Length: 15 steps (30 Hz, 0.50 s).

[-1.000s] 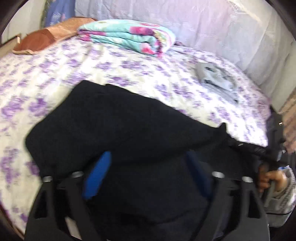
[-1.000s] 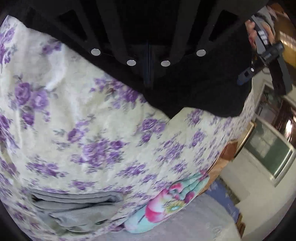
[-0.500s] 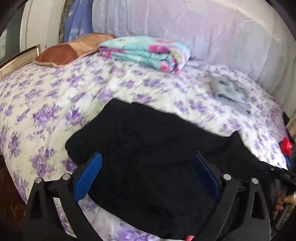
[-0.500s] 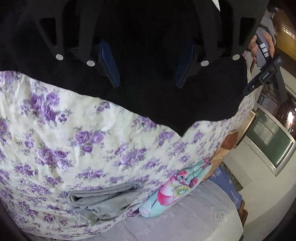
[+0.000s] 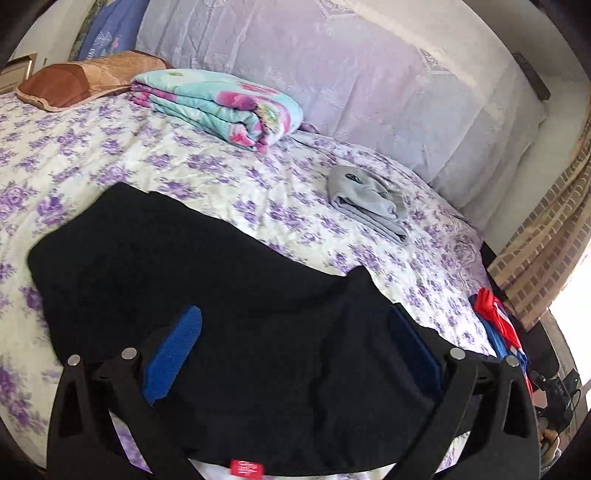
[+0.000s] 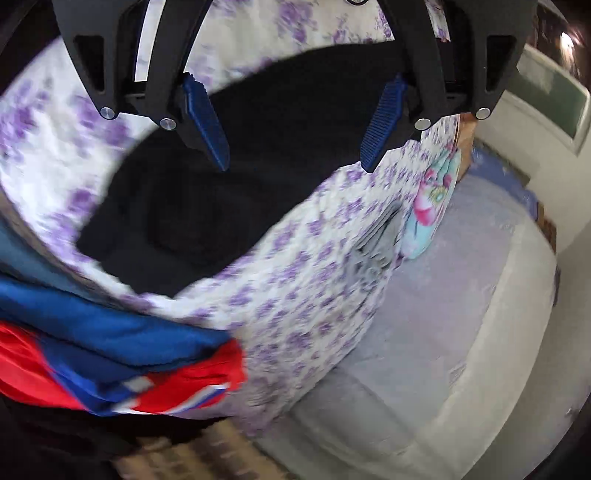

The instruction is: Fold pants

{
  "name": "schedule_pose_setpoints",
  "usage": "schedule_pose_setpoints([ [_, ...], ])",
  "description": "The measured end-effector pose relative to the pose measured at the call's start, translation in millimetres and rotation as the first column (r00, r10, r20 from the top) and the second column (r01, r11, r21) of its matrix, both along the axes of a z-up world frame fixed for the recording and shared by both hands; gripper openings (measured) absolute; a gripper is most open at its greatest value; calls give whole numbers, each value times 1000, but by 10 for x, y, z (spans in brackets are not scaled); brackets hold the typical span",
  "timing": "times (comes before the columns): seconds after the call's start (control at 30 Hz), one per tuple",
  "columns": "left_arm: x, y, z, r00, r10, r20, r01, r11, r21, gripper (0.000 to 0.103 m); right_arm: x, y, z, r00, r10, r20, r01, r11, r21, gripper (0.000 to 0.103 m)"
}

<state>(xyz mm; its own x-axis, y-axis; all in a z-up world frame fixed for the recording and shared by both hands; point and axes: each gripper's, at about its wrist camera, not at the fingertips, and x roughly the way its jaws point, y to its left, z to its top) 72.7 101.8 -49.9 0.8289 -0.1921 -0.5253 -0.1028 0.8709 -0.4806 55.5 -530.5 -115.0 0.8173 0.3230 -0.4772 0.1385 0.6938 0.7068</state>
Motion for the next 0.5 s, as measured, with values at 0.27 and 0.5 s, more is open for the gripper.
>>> schedule_pose_setpoints([
  [0.27,183,-378,-322,994,-46,-104,53,997,61,98,62,-426,-559,989,-114,-96,126,982,139,75],
  [0.5,135,-483,-355,992,-40,-123,58,988,143,98,303,-571,-658,975,-214,-55,218,973,80,26],
])
